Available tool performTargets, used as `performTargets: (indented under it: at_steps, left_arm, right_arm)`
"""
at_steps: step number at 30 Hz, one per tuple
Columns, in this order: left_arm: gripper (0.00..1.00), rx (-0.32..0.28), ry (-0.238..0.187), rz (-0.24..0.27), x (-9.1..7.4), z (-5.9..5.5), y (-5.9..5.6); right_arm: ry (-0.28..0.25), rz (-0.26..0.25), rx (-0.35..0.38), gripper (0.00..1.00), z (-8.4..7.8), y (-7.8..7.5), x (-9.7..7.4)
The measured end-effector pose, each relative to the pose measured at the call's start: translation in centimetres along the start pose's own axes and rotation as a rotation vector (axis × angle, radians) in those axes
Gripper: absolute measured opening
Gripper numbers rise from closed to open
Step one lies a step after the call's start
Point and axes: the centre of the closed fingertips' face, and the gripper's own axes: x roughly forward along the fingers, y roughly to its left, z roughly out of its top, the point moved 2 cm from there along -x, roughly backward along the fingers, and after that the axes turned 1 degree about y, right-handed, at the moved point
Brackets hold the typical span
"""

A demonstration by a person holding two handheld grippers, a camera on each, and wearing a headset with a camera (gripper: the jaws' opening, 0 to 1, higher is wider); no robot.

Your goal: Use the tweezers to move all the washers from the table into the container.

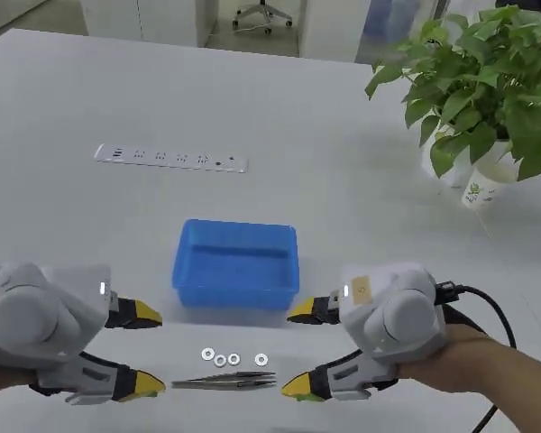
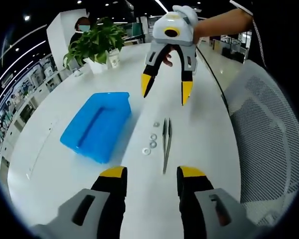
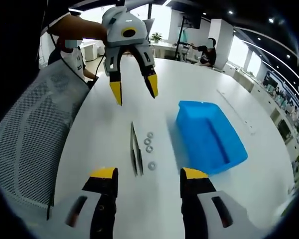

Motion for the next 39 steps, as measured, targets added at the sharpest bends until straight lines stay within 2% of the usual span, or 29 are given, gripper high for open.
performTargets:
  at_steps: [7,25,39]
  left_arm:
    - [0.34,0.024,0.032,-0.042,1.0,-0.3,-0.3]
    - [0.21,0.079,0.097,-0.12,3.6,-1.4,-1.1]
    - [0.11,0.091,0.108,-0.154,4.7,-1.9,-1.4]
  right_arm:
    - [0.027,0.041,-0.049,0.41,0.0,0.3,1.1]
    - [0.087,0.145,-0.132,0.26,0.0,1.5,4.1]
    - [0.114,0.169,-0.156,0.17,-0.3,1.9,5.5]
